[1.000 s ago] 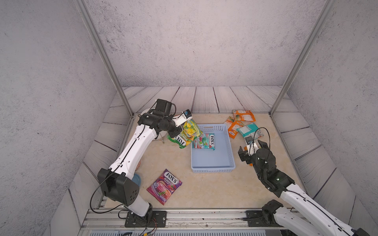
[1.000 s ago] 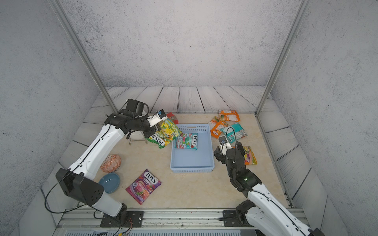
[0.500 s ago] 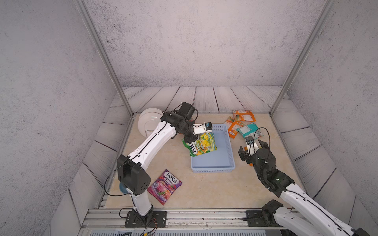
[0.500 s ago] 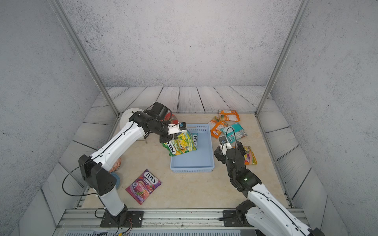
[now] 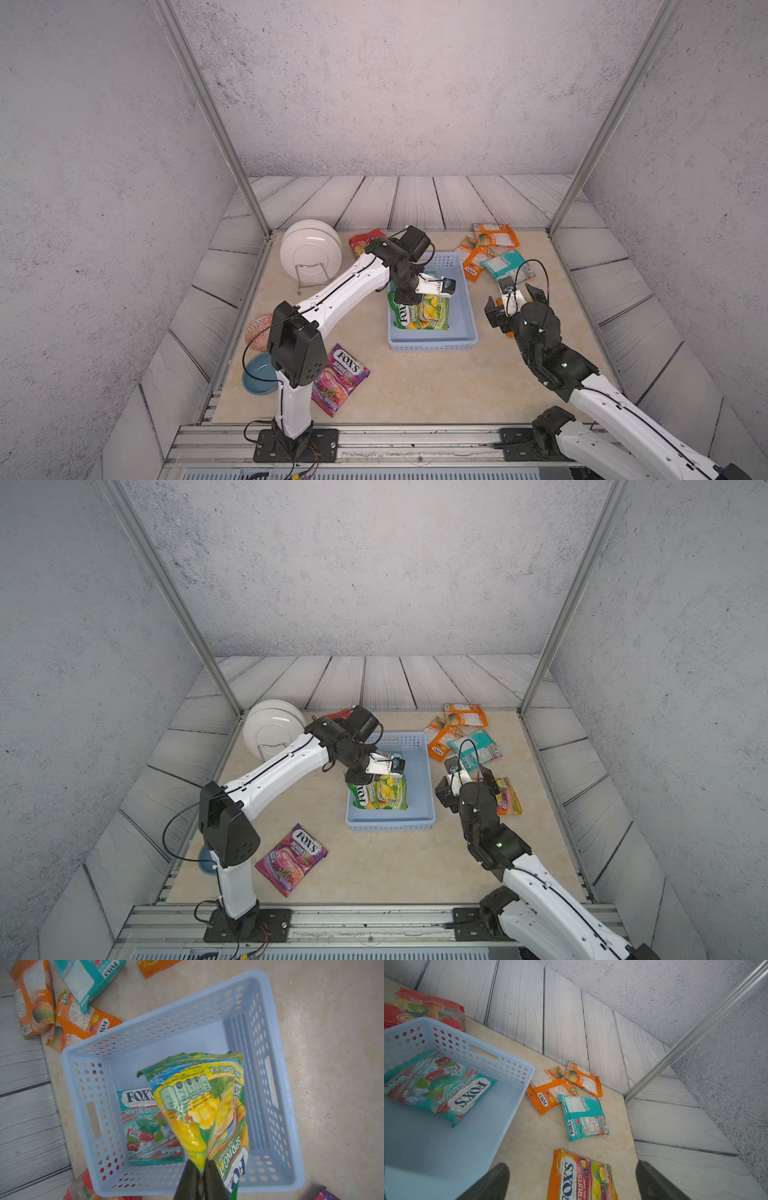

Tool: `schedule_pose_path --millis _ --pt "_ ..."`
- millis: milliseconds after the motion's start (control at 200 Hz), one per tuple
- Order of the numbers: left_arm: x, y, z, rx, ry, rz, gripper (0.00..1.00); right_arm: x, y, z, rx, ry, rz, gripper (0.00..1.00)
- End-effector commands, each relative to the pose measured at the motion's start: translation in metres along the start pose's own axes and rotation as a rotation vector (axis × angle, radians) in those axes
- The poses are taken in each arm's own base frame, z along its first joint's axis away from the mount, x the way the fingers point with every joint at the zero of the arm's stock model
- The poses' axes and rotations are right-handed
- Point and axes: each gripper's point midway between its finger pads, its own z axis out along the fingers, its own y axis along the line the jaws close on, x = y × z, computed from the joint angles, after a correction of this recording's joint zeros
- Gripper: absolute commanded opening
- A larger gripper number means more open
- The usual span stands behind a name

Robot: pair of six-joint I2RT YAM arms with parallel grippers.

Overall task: Put the candies in the basket
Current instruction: Place the candy in the basket.

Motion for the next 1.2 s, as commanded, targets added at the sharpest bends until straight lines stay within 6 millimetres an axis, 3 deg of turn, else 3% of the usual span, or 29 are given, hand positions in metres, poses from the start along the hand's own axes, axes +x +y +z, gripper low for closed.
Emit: schedule_pose_path --millis 0,225,485,736,771,961,1036,1196 --pt "0.002 -0.008 0.015 0.022 0.028 0.005 0.0 -0.001 -0.004 -0.002 0.019 -0.016 0.005 0.99" --pt "0.012 -0.022 0.034 0.065 0.08 -0.072 0.0 -0.004 -0.008 -0.005 0.03 -0.026 0.008 0.99" --pt "-0.002 -0.029 0.054 0.123 0.006 -0.16 0.0 -0.003 -0.004 -0.002 0.016 -0.017 -0.001 0.99" --pt "0.009 -0.04 0.068 0.145 0.047 -0.185 0.0 -0.003 -0.009 -0.003 0.042 -0.021 -0.008 0.99" --pt "0.01 -0.04 0.068 0.136 0.058 -0.186 0.05 -0.002 -0.009 -0.002 0.047 -0.017 -0.01 0.99" --pt "0.006 -0.024 0.056 0.034 0.057 -0.212 0.62 -0.005 -0.007 -0.002 0.028 -0.024 -0.002 0.99" --pt "-0.002 -0.015 0.04 -0.024 0.03 -0.222 0.7 0.0 -0.008 -0.001 0.041 -0.013 -0.011 0.99" --pt "-0.014 -0.001 0.005 -0.151 -0.051 -0.238 0.75 -0.005 -0.005 -0.002 0.019 -0.024 0.001 0.99"
